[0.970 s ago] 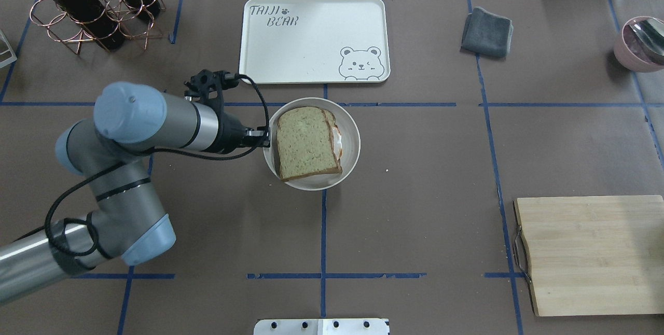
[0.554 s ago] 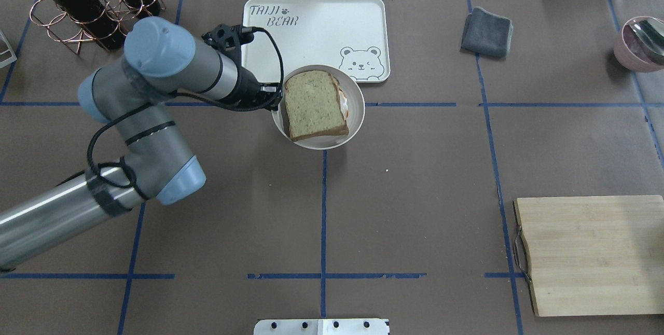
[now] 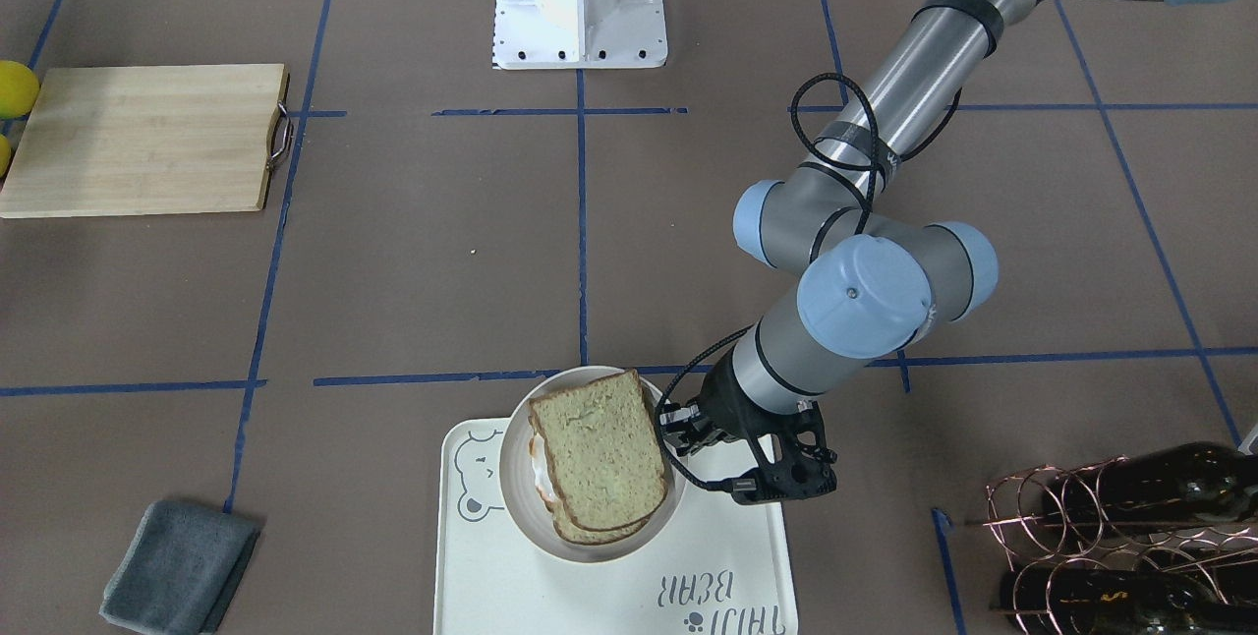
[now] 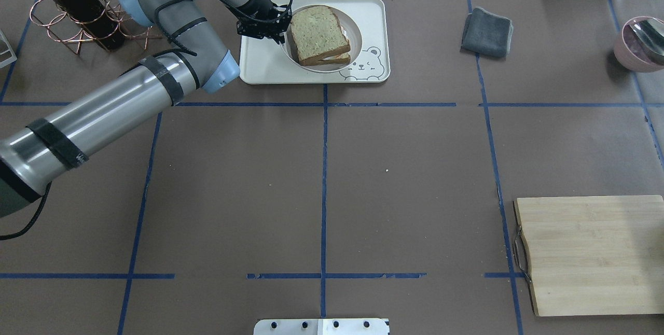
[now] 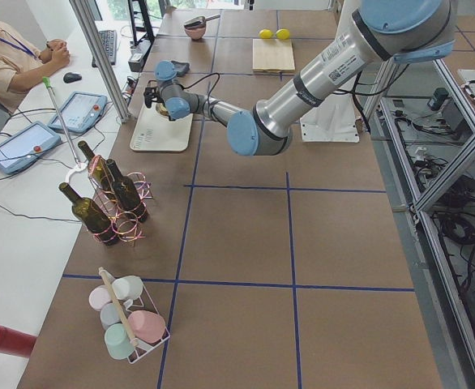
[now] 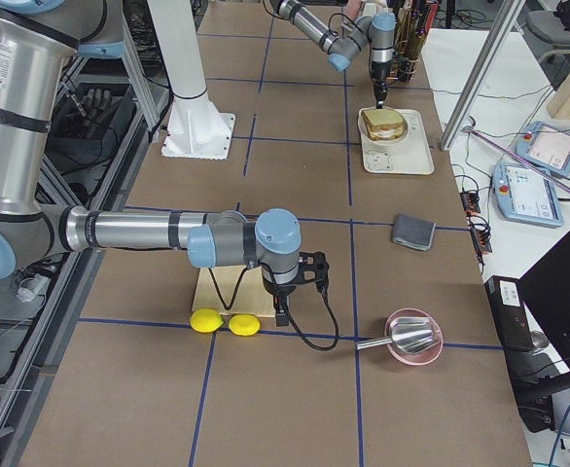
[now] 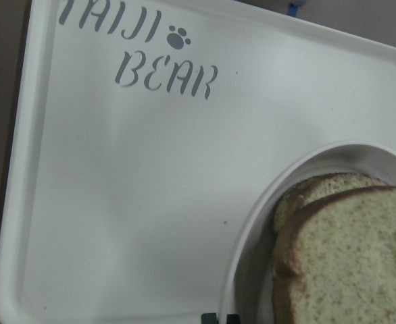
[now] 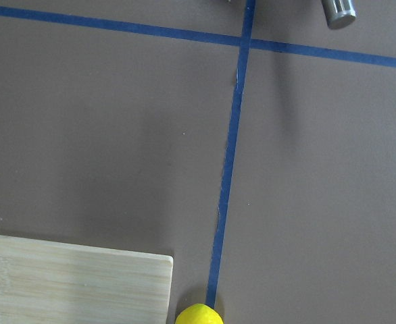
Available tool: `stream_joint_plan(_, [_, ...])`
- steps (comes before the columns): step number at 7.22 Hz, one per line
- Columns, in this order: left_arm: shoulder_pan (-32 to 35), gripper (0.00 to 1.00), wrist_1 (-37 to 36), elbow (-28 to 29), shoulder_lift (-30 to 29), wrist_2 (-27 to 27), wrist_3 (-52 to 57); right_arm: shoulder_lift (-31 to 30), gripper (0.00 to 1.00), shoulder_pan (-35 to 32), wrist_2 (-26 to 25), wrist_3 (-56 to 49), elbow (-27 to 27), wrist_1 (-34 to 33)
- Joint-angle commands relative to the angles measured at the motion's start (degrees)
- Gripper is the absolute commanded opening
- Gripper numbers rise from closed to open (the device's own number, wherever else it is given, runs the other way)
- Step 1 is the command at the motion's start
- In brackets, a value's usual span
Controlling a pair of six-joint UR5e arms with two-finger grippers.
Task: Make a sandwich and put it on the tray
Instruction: 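Slide the plate with the left gripper onto the TAIJI BEAR tray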
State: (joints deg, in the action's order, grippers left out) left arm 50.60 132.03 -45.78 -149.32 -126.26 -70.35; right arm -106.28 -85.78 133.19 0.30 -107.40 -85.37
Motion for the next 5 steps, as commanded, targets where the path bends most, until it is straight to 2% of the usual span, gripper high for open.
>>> stream_joint_plan(1, [0.5, 0.0, 7.6, 10.8, -3.8, 2.8, -0.2, 0.1, 1.0, 0.0, 0.0, 0.0, 0.0, 0.1])
stream_joint_plan(2, [0.3, 0.0, 8.7, 12.7, -5.0, 4.7, -0.2, 0.1, 1.0, 0.0, 0.0, 0.0, 0.0, 0.1])
stream_joint_plan(4, [-0.2, 0.26, 9.3, 13.0, -5.4, 5.8, -0.2, 0.1, 1.0, 0.0, 0.0, 0.0, 0.2, 0.1])
stream_joint_plan(5, [-0.3, 0.35, 9.3, 13.0, -5.4, 6.0, -0.1, 0.1, 1.0, 0.0, 0.0, 0.0, 0.1, 0.1])
